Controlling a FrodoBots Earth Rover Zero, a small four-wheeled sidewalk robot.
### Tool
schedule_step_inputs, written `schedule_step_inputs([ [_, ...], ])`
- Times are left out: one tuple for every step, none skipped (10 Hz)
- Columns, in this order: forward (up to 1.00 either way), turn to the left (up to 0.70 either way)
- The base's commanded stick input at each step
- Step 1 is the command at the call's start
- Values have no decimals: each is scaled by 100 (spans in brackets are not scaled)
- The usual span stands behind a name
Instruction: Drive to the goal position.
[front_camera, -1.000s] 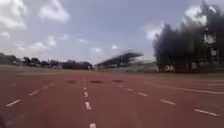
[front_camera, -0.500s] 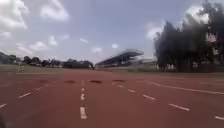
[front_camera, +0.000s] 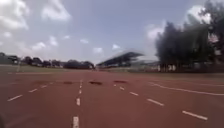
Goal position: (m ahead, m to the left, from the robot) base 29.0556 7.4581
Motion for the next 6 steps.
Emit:
schedule_step_inputs([
  [70,0],
  [70,0],
  [70,0],
  [70,0],
  [70,0],
  [70,0],
])
